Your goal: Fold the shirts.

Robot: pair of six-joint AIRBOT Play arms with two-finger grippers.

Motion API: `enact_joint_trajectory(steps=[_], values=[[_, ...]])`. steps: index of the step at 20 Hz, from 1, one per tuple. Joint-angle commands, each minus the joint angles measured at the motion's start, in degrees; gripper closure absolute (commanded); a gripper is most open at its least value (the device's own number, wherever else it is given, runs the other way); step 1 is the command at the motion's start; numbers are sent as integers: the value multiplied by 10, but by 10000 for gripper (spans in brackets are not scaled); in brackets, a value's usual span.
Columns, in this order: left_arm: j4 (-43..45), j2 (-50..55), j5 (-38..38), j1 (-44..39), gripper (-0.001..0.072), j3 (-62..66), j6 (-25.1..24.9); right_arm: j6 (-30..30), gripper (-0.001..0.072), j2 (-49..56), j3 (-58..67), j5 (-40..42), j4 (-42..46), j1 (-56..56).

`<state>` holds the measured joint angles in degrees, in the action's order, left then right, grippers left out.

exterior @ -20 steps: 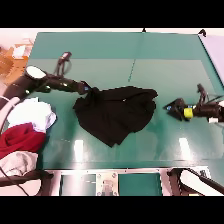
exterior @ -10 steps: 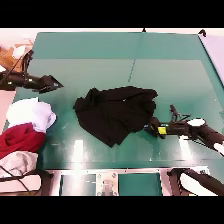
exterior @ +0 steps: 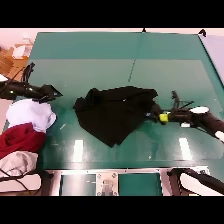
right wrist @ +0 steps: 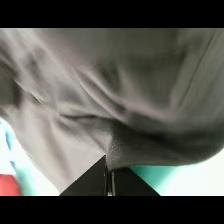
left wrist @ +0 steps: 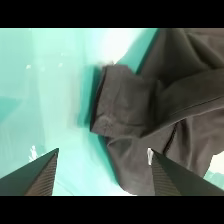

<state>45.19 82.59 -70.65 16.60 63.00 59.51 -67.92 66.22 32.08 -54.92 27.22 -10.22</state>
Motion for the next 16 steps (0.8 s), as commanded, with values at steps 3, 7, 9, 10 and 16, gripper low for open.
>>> enact_joint_trajectory(steps=[3, 7, 9, 10, 16], values=[[-29, 8, 80, -39, 76, -72, -30, 5, 696, -32, 25, -73, 11, -98], [-108, 84, 91, -87, 76, -76, -62, 5, 695, -32, 25, -74, 11, -88], [-151, 111, 81, -102, 77, -76, -85, 5, 695, -32, 25, -74, 11, -88], [-158, 121, 76, -112, 76, -76, -91, 5, 696, -32, 25, -73, 11, -88], [-157, 128, 46, -90, 415, -37, -104, 5, 696, -32, 25, -78, 12, -89]])
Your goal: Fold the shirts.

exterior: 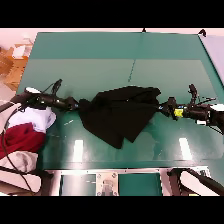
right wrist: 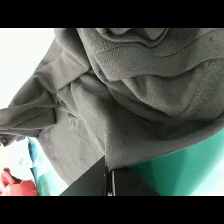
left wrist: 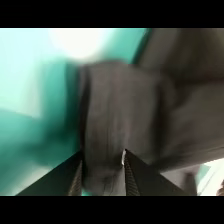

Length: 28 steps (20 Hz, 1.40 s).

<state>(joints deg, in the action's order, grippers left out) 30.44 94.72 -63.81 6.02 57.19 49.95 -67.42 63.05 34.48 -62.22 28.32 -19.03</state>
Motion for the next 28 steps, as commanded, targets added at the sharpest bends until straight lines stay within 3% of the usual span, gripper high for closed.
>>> enact_joint_trajectory(steps=[1, 5, 7, 10, 11, 12, 13, 16, 21, 23, 24, 25, 27, 28], values=[[-11, 6, -35, 28, 414, 34, -8, 0, 695, 0, 1, -6, 3, 0], [-34, 7, -56, 34, 418, 45, -10, 0, 695, 0, 1, -6, 3, 0], [-31, 7, -57, 19, 603, 45, -19, 0, 695, 0, 1, -6, 3, 0], [-12, 7, -62, 14, 601, 45, -20, 0, 695, 0, 1, -6, 3, 0], [-2, 7, -62, 17, 491, 45, -20, 0, 696, 0, 1, -6, 3, 0], [7, 7, -62, 23, 253, 45, -19, 0, 695, 0, 1, -6, 3, 0], [12, 7, -59, 34, 185, 45, -15, 0, 695, 0, 1, -7, 3, 0], [52, 9, -40, 50, 186, 37, 11, 0, 695, 0, 1, -6, 3, 0], [40, 9, -15, 27, 187, 1, -10, 0, 695, 0, 1, -2, 3, 0], [-3, 9, -16, 27, 189, 1, -29, 0, 695, 0, 1, -2, 3, 0], [-21, 9, -25, 27, 219, 1, -40, 0, 695, 0, 1, -2, 3, 0], [-23, 9, -34, 27, 362, 1, -41, 0, 695, 0, 1, -2, 3, 0], [-23, 9, -49, 27, 368, 1, -40, 0, 695, 0, 1, -2, 3, 0], [-22, 9, -57, 27, 416, 1, -40, 0, 695, 0, 1, -2, 3, 0]])
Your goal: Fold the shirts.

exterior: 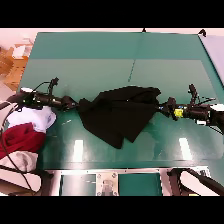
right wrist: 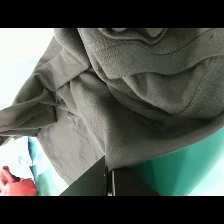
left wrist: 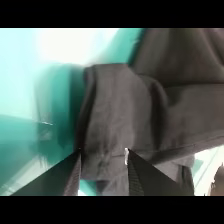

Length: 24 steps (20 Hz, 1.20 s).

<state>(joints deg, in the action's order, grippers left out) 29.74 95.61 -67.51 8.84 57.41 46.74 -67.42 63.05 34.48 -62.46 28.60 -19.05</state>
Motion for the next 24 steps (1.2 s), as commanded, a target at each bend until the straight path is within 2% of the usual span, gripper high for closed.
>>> enact_joint_trajectory(steps=[1, 4, 5, 9, 13, 14, 16, 18, 21, 24], values=[[-16, 0, -31, -1, 562, -1, -8, 0, 695, 0, 1, 0, 0, 0], [-31, 0, -68, -1, 619, -1, -36, 0, 695, 0, 1, 0, 0, 0], [-34, -1, -77, -1, 683, -1, -44, 0, 695, 0, 1, 0, 0, 0], [-65, -3, -82, 0, 684, 8, -53, 0, 695, -1, 2, -3, 0, 0], [-79, -24, -205, 0, 684, 50, -51, 2, 695, -1, 7, -42, 2, -19], [-78, -45, -212, 0, 684, 50, -48, 2, 695, -1, 7, -43, 2, -27], [-79, -102, -172, 1, 684, 52, -33, 6, 696, -2, 17, -57, -8, -44], [-81, -165, -123, 1, 684, 92, -12, 21, 696, -7, 70, -106, -41, -60], [-101, -268, -45, 1, 684, 215, -1, 19, 696, -42, 238, -153, -116, -82], [-78, -338, 37, 1, 684, 381, 48, 12, 696, -73, 453, -150, -151, -112]])
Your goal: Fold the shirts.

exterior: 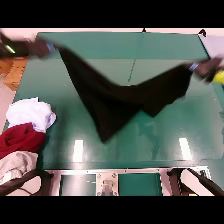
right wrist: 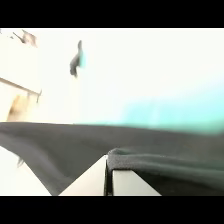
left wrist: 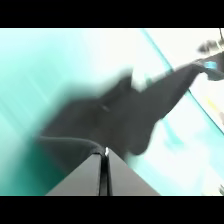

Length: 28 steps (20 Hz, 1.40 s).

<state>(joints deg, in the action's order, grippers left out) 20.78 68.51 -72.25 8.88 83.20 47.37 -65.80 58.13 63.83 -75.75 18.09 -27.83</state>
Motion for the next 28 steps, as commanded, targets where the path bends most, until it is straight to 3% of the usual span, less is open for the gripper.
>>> enact_joint_trajectory(steps=[1, 6, 10, 13, 17, 21, 24, 28], values=[[26, -79, 91, 1, 684, 176, 62, -9, 696, -32, 229, -10, -45, -41], [167, -106, 72, 0, 684, 389, 202, -36, 696, -93, 443, 45, -24, -179], [323, -165, 107, 0, 684, 390, 254, -37, 696, -132, 464, 164, 8, -195], [391, -168, 96, 0, 683, 370, 292, -44, 695, -129, 463, 190, 34, -195], [338, -120, 92, 0, 683, 233, 290, -47, 696, -95, 379, 157, 35, -170], [209, 27, 91, 0, 684, 142, 233, -10, 696, -21, 170, 193, 62, -47], [110, 194, 76, 0, 683, 137, 183, -10, 695, 100, 67, 265, 91, 4], [18, 375, 96, -21, 683, 138, 115, 5, 695, 305, 71, 274, 52, 20]])
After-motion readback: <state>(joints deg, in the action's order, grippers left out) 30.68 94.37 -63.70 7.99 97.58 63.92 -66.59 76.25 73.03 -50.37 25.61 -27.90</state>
